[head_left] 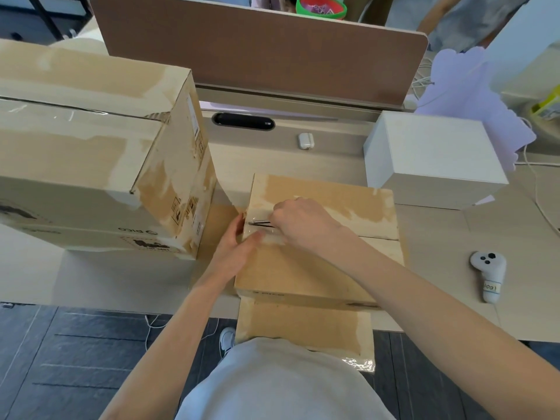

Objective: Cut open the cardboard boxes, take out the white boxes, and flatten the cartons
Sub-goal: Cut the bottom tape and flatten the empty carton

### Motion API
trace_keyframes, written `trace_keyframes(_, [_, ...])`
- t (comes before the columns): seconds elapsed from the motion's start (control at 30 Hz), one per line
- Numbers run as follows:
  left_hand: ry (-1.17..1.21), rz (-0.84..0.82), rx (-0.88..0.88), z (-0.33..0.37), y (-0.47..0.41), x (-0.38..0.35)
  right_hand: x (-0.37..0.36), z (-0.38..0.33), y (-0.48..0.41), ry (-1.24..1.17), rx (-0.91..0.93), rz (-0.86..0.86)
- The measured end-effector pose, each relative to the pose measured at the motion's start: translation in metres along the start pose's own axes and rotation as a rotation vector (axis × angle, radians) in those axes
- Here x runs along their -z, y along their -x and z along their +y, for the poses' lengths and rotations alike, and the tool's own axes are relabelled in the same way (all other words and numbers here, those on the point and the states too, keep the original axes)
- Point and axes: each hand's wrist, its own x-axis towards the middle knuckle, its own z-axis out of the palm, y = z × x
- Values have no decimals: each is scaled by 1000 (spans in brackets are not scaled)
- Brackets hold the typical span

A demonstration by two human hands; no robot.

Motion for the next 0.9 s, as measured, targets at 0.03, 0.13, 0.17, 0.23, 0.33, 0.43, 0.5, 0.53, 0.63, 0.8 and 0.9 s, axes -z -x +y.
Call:
trace_keyframes(0.03, [-5, 5, -1, 0, 0, 0, 3, -1, 0, 6, -7, -8])
trace_keyframes(0.13, [-23, 8, 1, 2, 1, 0, 8, -4, 0, 6, -25, -19])
trace_keyframes(0.17, [-27, 5, 2, 2, 0, 0, 9, -4, 0, 6, -29, -21])
trace_keyframes(0.23, [-31, 4, 0, 0, -1, 0, 11, -4, -1, 6, -35, -32])
trace_keyframes(0.33, [-40, 3, -1, -2, -3, 1, 14, -3, 1, 15, -31, -44])
trace_keyframes(0.43, [-60, 3, 4, -5, -5, 4, 16, 6, 6, 20, -66, -49])
trace_keyframes(0.5, [-70, 7, 6, -6, -5, 4, 16, 12, 10, 12, -92, -53])
trace_keyframes(0.53, [-72, 6, 3, -5, -4, 4, 16, 15, 12, 11, -97, -56])
trace_keyframes(0.63, [-63, 6, 11, -3, -2, 3, 17, 22, 17, 31, -79, -44])
trace_keyframes(0.8, [-67, -3, 54, -1, 0, 1, 12, 18, 11, -56, -39, 87])
trace_keyframes(0.9, [-67, -11, 55, 0, 0, 1, 6, 4, 2, -38, 1, 78])
